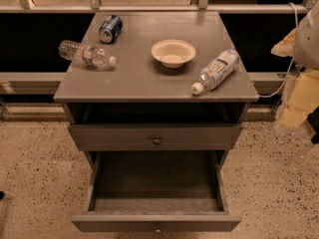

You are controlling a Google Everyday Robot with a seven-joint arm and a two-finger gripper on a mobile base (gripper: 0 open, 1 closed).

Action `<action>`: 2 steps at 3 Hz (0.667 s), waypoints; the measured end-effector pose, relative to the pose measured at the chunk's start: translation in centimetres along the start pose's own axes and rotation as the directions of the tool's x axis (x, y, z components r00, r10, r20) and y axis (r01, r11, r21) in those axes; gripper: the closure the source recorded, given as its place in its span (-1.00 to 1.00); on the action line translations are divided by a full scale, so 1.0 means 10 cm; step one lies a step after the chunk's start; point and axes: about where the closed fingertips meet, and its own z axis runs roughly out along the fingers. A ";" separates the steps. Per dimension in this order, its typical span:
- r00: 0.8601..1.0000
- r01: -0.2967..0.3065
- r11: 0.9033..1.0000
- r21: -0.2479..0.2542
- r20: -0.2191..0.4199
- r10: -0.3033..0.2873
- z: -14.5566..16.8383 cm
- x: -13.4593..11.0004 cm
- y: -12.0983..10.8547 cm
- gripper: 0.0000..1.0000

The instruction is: Close middle drawer

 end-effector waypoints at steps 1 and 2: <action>1.000 0.000 1.000 0.000 0.000 0.000 0.00 0.00 0.00 -1.00; 0.999 0.005 1.000 0.004 0.038 -0.005 0.14 -0.01 0.05 -1.00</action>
Offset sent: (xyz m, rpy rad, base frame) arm -0.0095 0.0412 -0.1437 0.3365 -0.1263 0.1267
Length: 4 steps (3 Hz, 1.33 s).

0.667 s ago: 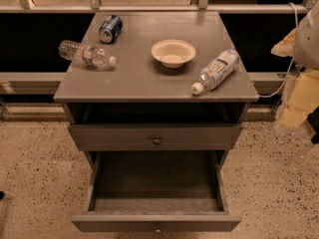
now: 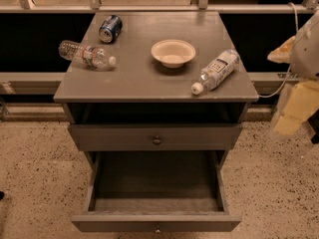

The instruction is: Close middle drawer

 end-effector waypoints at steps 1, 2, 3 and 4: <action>0.990 0.040 0.999 -0.027 0.134 -0.036 0.44 -0.02 0.37 -1.00; 0.980 0.016 1.000 -0.018 0.199 -0.012 0.62 0.15 0.59 -1.00; 0.980 0.016 1.000 -0.018 0.199 -0.012 0.62 0.15 0.59 -1.00; 0.951 0.044 0.999 -0.011 0.307 -0.039 1.04 0.02 0.70 -1.00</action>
Offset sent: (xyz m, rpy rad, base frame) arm -0.0166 0.0178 -0.0393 0.0944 -0.0139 0.0653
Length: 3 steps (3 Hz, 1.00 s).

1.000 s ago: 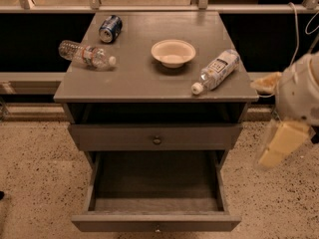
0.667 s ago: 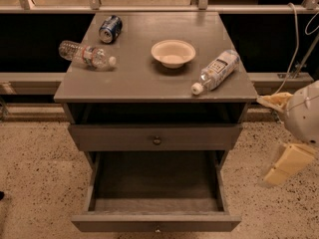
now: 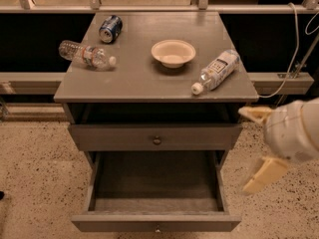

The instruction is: Close middle drawer

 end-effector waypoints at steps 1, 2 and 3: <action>0.984 0.045 0.999 -0.030 0.176 -0.039 0.73 -0.21 0.22 -1.00; 0.968 0.136 0.991 0.000 0.213 -0.133 0.84 -0.41 0.19 -1.00; 0.969 0.118 0.991 -0.059 0.224 -0.102 1.08 -0.35 0.30 -1.00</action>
Offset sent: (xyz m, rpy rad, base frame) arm 0.0014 0.0417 -0.0426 0.1158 -0.0126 0.0689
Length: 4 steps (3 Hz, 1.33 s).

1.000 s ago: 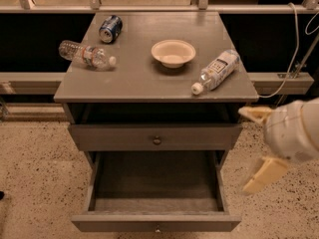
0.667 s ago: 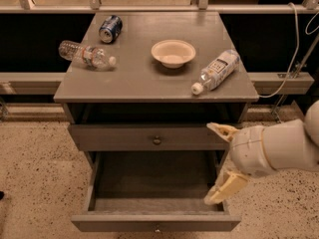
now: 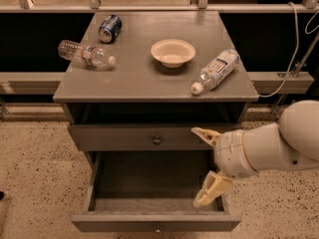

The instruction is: Close middle drawer

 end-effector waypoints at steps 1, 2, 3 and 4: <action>0.996 -0.029 0.999 -0.040 0.082 0.032 0.70 0.41 0.39 -1.00; 0.994 -0.042 0.999 -0.019 0.096 0.044 1.08 0.77 0.64 -1.00; 0.991 -0.057 0.998 0.015 0.122 0.055 1.41 1.11 0.89 -0.64; 0.988 -0.064 0.998 0.027 0.145 0.059 1.68 1.37 1.12 -0.14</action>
Offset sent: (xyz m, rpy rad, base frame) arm -0.0399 0.0160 -0.2194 0.1268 0.0182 -0.0289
